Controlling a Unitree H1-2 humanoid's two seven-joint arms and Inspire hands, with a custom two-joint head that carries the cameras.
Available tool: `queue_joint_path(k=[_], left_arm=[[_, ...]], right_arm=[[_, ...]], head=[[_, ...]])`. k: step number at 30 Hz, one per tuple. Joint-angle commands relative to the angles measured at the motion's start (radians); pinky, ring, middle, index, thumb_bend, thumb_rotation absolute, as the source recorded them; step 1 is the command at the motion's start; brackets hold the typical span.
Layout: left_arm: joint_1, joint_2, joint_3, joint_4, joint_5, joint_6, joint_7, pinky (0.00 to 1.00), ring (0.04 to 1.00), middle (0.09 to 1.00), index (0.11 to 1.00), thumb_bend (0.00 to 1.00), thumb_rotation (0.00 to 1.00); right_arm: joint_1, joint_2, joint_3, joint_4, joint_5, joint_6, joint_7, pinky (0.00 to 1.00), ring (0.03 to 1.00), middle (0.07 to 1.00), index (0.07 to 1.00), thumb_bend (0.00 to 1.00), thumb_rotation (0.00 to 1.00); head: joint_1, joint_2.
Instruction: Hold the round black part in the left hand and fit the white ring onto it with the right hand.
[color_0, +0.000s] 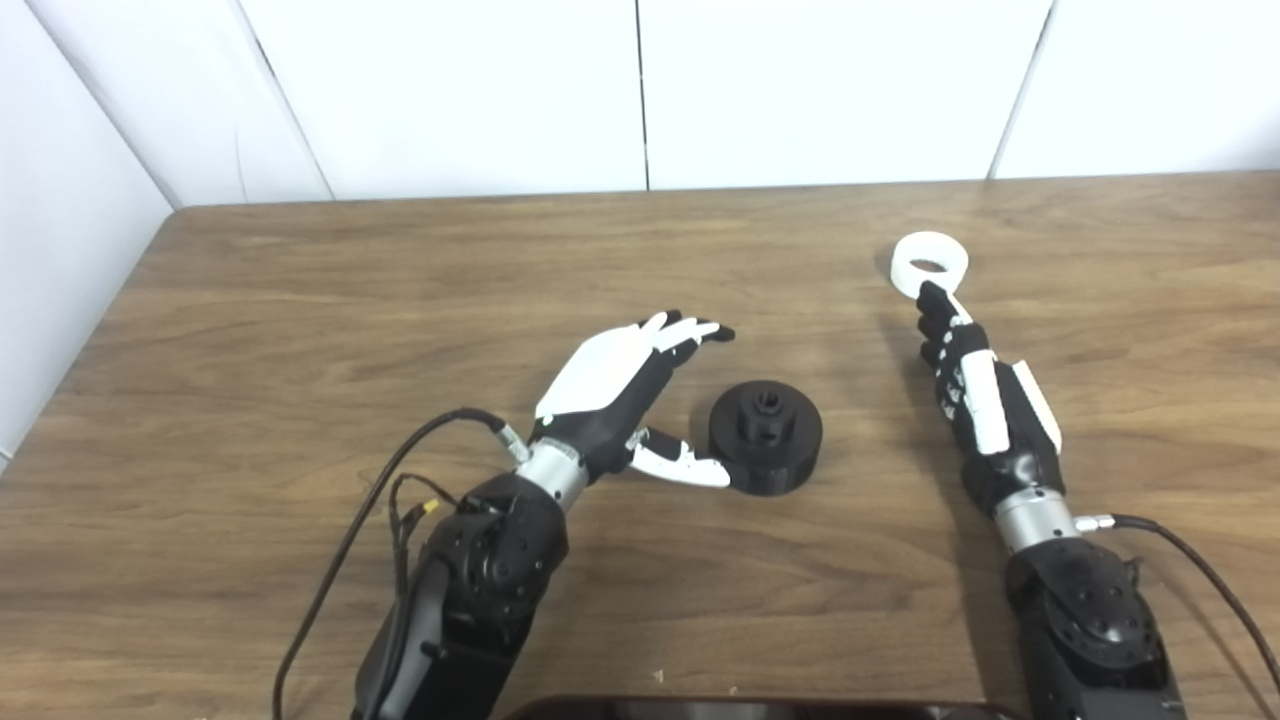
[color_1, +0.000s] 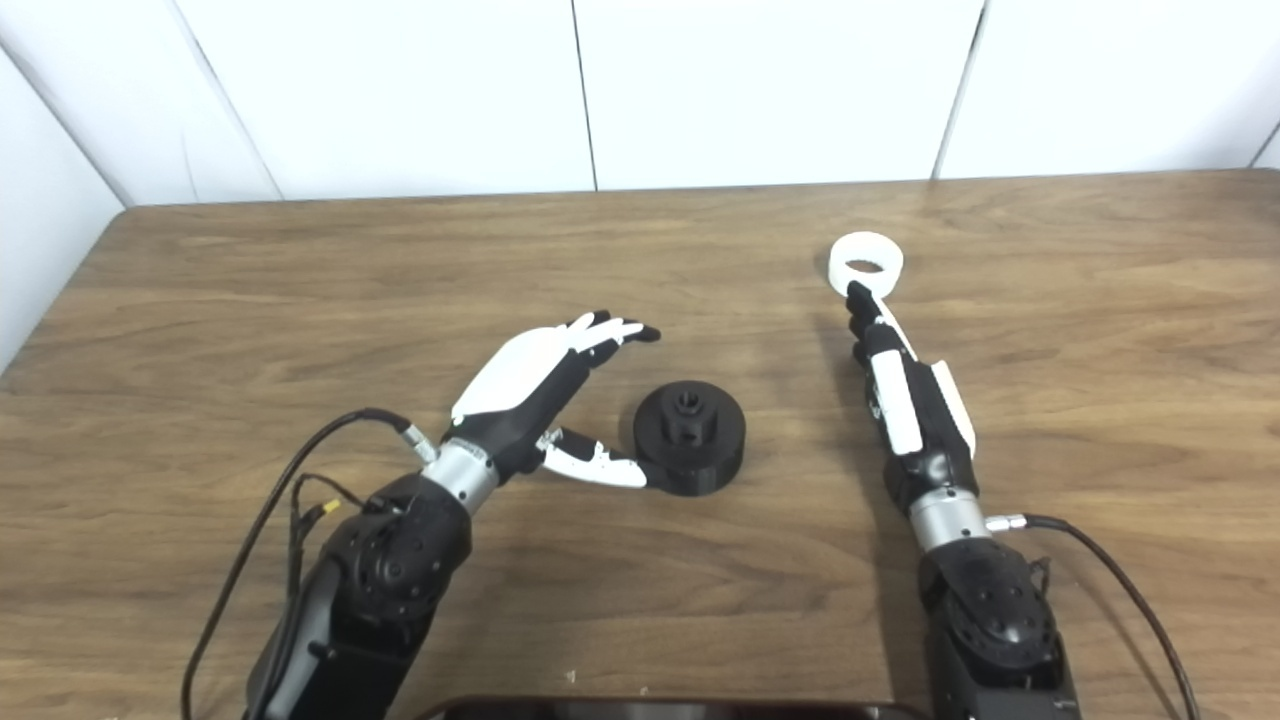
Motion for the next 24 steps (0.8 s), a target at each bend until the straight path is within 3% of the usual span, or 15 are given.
queue_joint_path(k=[1, 13, 24], left_arm=[[-0.047, 0.008, 0.004, 0.002, 0.004, 0.005, 0.006, 1.00, 1.000, 0.945, 0.877, 1.00, 0.32], [-0.078, 0.041, -0.026, 0.088, 0.001, 0.017, -0.022, 1.00, 1.000, 0.955, 0.865, 1.00, 0.32], [-0.084, 0.057, -0.045, 0.093, -0.004, 0.043, -0.056, 1.00, 1.000, 0.973, 0.856, 1.00, 0.33]], right_arm=[[-0.002, 0.000, 0.000, 0.012, 0.004, -0.016, 0.002, 1.00, 0.983, 0.968, 0.954, 0.73, 1.00], [0.016, 0.005, 0.001, -0.012, -0.006, -0.015, -0.007, 1.00, 0.978, 0.959, 0.950, 0.72, 1.00], [0.027, 0.012, -0.002, -0.021, -0.001, -0.005, -0.011, 1.00, 0.981, 0.959, 0.950, 0.72, 1.00]], head=[[0.000, 0.001], [-0.003, 0.012], [0.000, 0.020]])
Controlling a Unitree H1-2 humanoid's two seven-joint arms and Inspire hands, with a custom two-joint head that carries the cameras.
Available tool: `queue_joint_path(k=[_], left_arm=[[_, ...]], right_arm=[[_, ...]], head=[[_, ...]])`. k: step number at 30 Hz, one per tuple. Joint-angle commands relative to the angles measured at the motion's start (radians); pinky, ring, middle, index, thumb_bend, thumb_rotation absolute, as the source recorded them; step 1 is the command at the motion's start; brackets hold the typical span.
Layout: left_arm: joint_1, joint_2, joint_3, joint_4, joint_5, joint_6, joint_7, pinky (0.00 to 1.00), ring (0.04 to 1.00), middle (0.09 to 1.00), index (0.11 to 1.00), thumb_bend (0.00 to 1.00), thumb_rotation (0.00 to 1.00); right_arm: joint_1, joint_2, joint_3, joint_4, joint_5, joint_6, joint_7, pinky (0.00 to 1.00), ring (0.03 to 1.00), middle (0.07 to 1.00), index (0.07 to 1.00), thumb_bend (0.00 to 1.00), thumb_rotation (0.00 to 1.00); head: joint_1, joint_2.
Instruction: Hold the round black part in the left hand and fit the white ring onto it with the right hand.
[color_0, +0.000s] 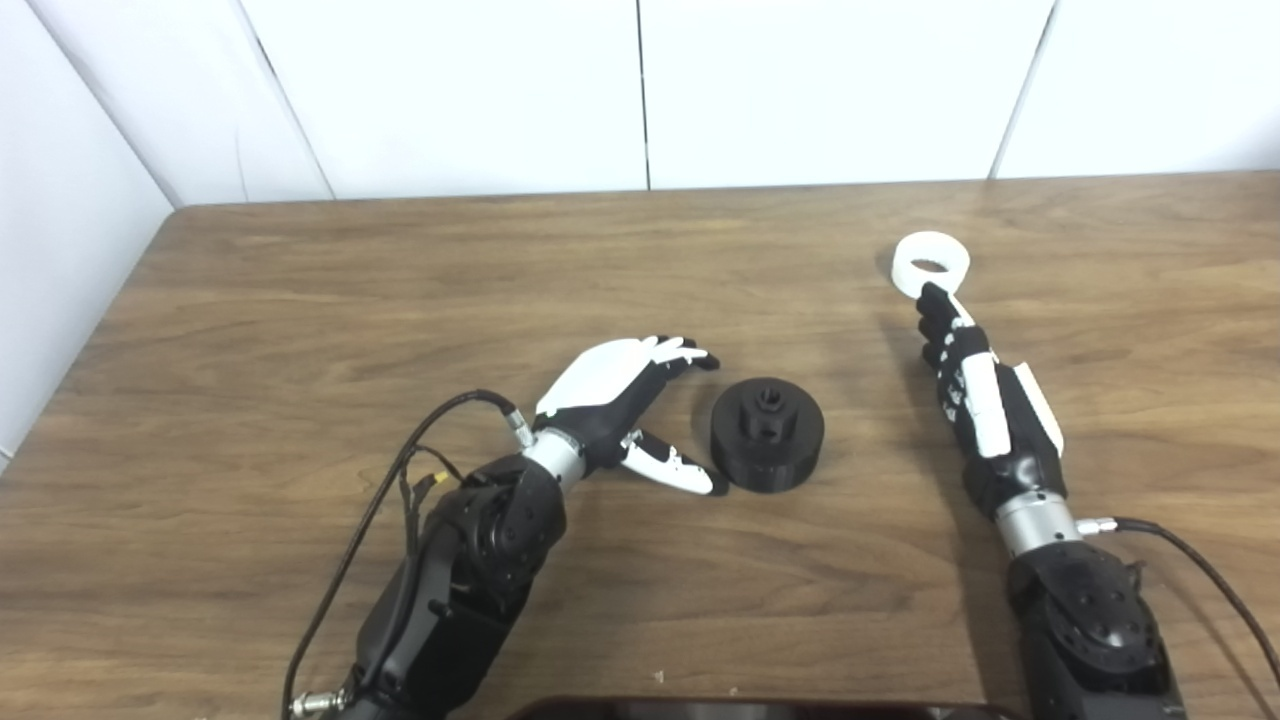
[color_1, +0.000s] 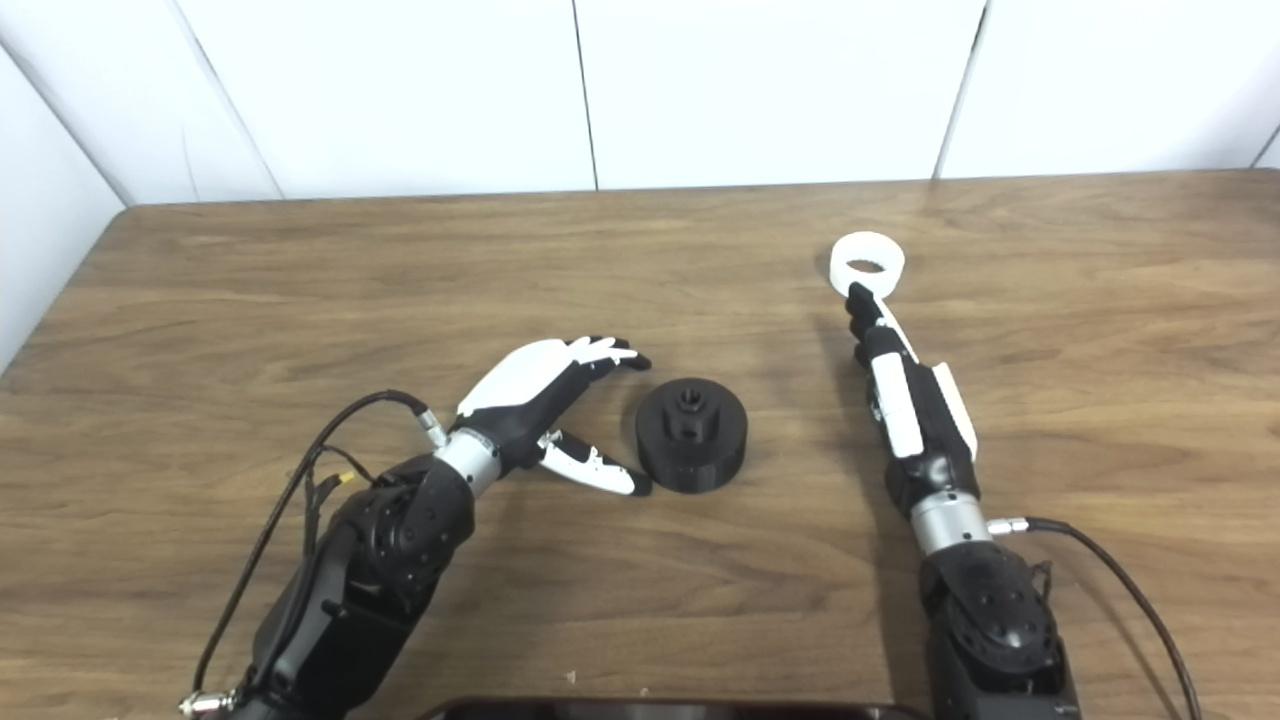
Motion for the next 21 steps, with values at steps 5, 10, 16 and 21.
queue_joint_path(k=[5, 10, 16, 21], left_arm=[[-0.033, 0.005, -0.005, -0.010, -0.004, 0.011, -0.005, 1.00, 1.000, 0.974, 0.854, 1.00, 0.32], [-0.034, -0.001, -0.007, -0.011, -0.013, 0.006, -0.001, 1.00, 1.000, 0.972, 0.852, 1.00, 0.32], [-0.036, -0.008, -0.010, -0.022, -0.030, 0.020, -0.021, 1.00, 1.000, 0.978, 0.858, 1.00, 0.32], [-0.036, -0.014, -0.013, -0.027, -0.047, 0.030, -0.024, 1.00, 1.000, 0.976, 0.859, 1.00, 0.31]], right_arm=[[0.015, 0.007, 0.001, -0.002, 0.003, -0.013, -0.003, 1.00, 0.986, 0.965, 0.956, 0.70, 1.00], [0.019, 0.008, 0.001, -0.004, -0.002, -0.008, -0.006, 1.00, 0.983, 0.964, 0.955, 0.72, 1.00], [0.018, 0.009, 0.001, 0.003, -0.003, -0.007, -0.008, 1.00, 0.993, 0.969, 0.958, 0.72, 1.00], [0.014, 0.010, 0.000, 0.013, -0.003, -0.006, -0.008, 1.00, 0.992, 0.969, 0.954, 0.72, 1.00]], head=[[0.000, 0.003], [-0.001, 0.004], [0.002, 0.006], [0.002, 0.005]])
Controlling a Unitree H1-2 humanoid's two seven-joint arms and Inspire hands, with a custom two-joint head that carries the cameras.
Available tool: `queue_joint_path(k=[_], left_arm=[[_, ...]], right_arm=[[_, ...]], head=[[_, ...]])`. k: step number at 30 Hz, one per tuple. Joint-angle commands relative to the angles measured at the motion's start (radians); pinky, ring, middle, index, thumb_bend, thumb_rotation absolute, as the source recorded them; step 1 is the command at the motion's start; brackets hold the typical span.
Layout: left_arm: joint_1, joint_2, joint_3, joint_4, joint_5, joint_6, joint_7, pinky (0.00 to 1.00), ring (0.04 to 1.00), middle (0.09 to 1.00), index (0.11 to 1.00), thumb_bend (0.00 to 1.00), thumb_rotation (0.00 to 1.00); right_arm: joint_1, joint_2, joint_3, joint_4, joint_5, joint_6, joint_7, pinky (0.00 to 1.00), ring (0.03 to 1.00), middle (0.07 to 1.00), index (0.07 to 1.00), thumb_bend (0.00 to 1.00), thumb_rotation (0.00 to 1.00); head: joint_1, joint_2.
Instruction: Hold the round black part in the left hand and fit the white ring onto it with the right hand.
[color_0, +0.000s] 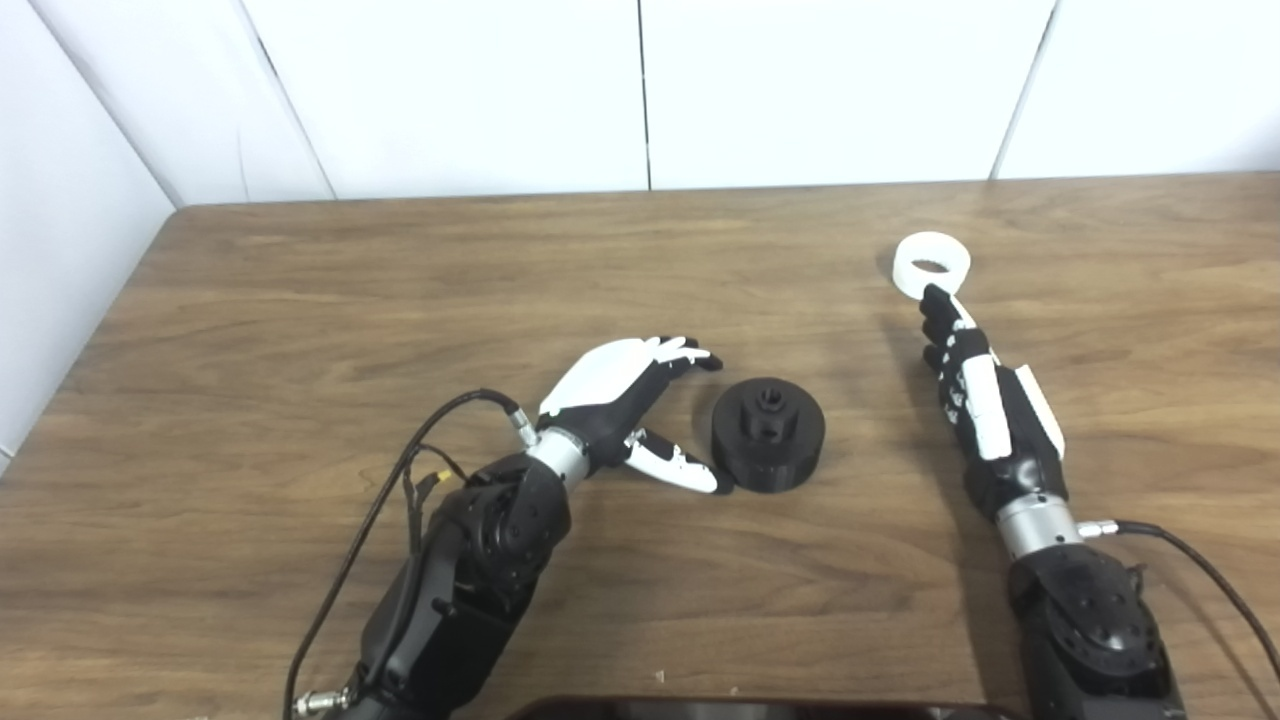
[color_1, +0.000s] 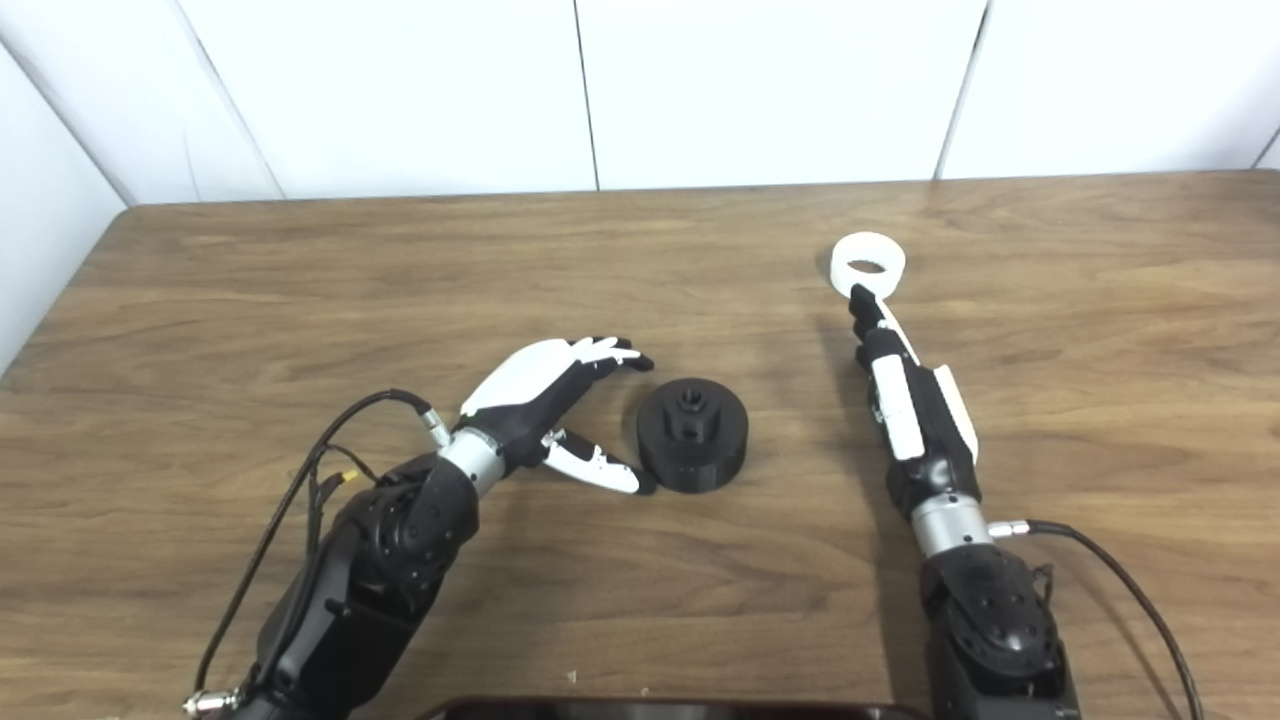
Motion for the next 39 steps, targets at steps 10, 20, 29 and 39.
queue_joint_path(k=[10, 20, 29, 39], left_arm=[[-0.031, -0.021, -0.018, -0.032, -0.034, 0.005, -0.014, 1.00, 1.000, 0.980, 0.858, 1.00, 0.31], [-0.033, -0.028, -0.039, -0.029, -0.028, 0.001, -0.016, 1.00, 1.000, 0.980, 0.849, 1.00, 0.31], [-0.042, -0.018, -0.071, -0.013, -0.006, -0.019, -0.004, 1.00, 1.000, 0.979, 0.823, 1.00, 0.32], [-0.035, -0.018, -0.077, 0.008, -0.004, -0.067, 0.062, 1.00, 1.000, 0.959, 0.699, 0.92, 0.29]], right_arm=[[0.008, 0.012, -0.002, 0.022, 0.005, -0.009, -0.007, 1.00, 0.992, 0.969, 0.954, 0.72, 1.00], [0.011, 0.018, -0.001, 0.010, -0.009, 0.002, -0.015, 1.00, 0.985, 0.962, 0.949, 0.72, 1.00], [0.012, 0.018, -0.002, 0.013, 0.004, -0.005, -0.007, 1.00, 0.990, 0.966, 0.956, 0.71, 1.00], [0.015, 0.018, -0.006, 0.013, 0.006, -0.003, -0.007, 1.00, 0.996, 0.971, 0.960, 0.72, 1.00]], head=[[0.000, 0.000], [-0.001, 0.005], [-0.005, 0.006], [-0.003, 0.008]])
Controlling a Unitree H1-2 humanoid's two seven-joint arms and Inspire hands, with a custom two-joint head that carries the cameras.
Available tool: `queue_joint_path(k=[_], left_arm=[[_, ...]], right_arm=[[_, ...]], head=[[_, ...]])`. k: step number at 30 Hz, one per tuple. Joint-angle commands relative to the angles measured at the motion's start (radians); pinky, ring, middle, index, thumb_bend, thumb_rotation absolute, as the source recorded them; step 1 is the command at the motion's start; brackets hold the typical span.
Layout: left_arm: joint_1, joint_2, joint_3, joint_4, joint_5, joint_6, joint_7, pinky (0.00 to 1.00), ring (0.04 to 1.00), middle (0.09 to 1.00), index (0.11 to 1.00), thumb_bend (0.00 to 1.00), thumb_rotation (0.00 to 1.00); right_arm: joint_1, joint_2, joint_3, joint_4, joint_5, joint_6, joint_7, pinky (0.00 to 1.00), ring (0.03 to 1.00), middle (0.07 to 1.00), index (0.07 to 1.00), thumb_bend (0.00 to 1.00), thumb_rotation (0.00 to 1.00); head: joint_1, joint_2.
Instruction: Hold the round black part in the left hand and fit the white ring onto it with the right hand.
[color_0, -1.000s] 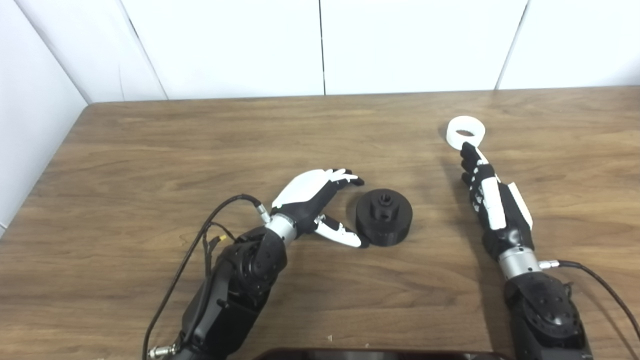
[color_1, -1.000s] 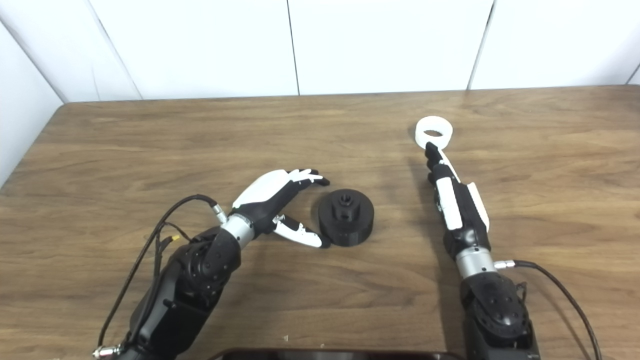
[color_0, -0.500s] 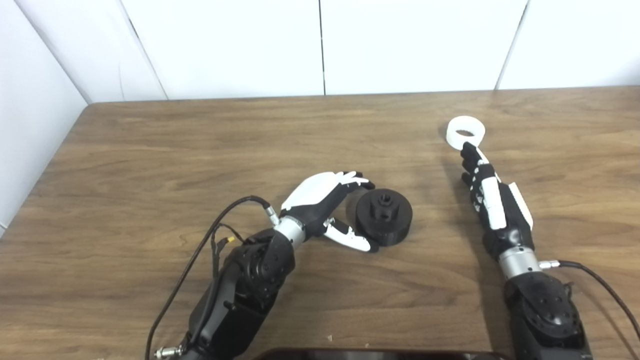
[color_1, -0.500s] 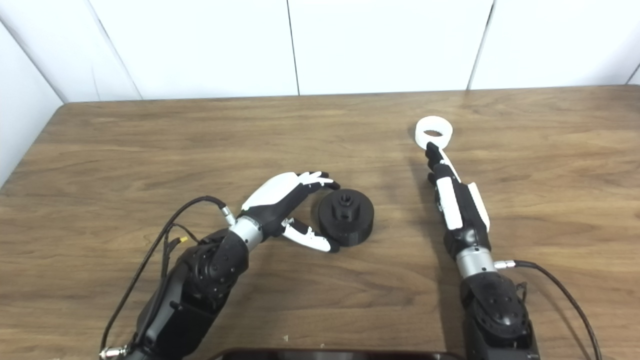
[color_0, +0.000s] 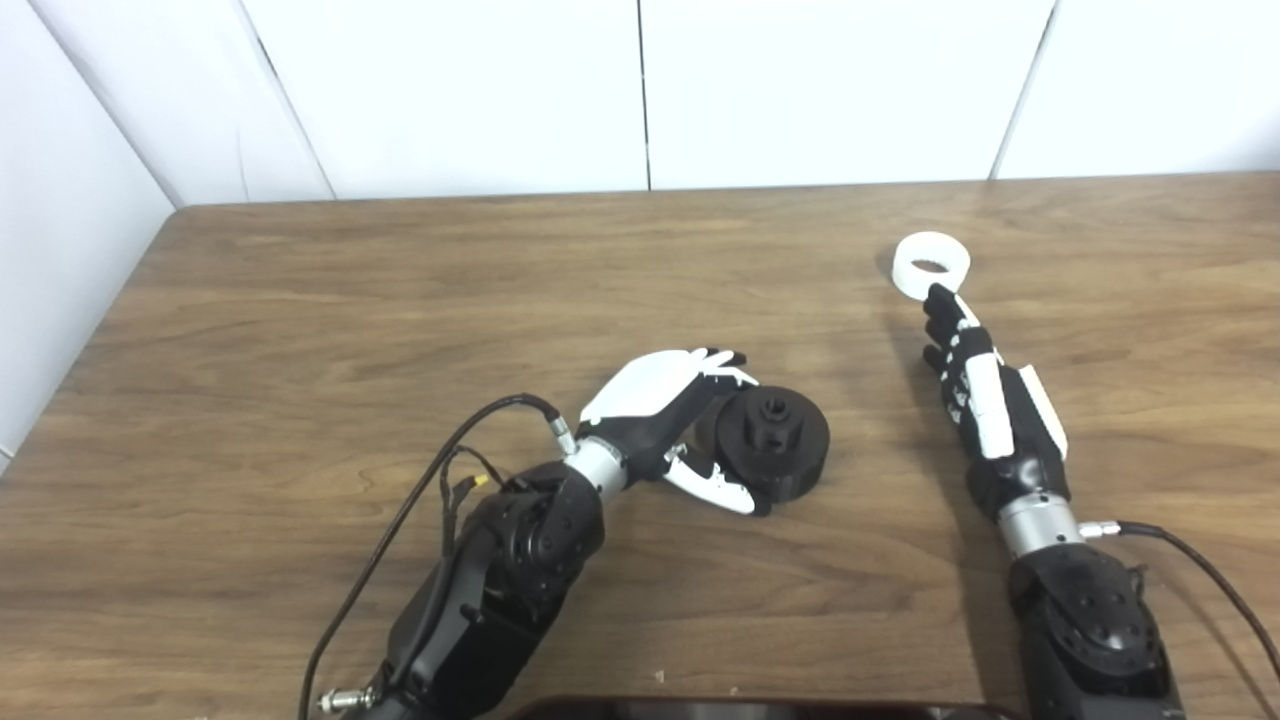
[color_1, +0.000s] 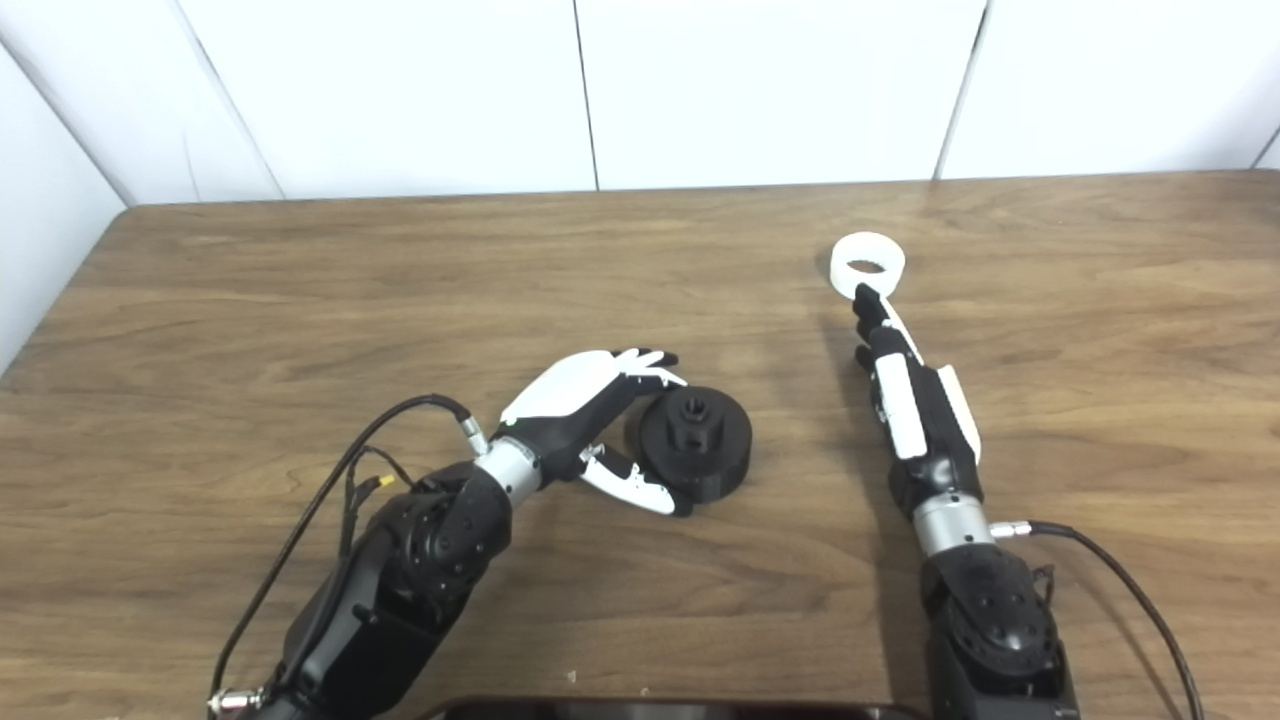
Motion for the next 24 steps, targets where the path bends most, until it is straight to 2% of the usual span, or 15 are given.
queue_joint_path(k=[1, 10, 24], left_arm=[[-0.020, -0.001, 0.004, -0.002, 0.000, -0.034, 0.037, 1.00, 1.000, 0.956, 0.687, 0.90, 0.29], [-0.009, -0.014, 0.006, 0.003, 0.008, -0.049, 0.081, 1.00, 1.000, 0.936, 0.628, 0.82, 0.27], [0.070, -0.015, 0.007, -0.087, 0.039, -0.027, 0.087, 1.00, 1.000, 0.936, 0.637, 0.82, 0.27]], right_arm=[[0.015, 0.007, 0.002, 0.014, 0.008, -0.008, -0.002, 1.00, 0.996, 0.972, 0.960, 0.72, 1.00], [0.012, -0.003, 0.001, 0.017, 0.005, -0.005, 0.002, 1.00, 0.990, 0.968, 0.960, 0.74, 1.00], [-0.008, -0.029, 0.002, 0.024, 0.012, 0.004, 0.025, 1.00, 0.997, 0.964, 0.961, 0.72, 1.00]], head=[[0.001, 0.000], [0.007, 0.002], [0.026, 0.009]])
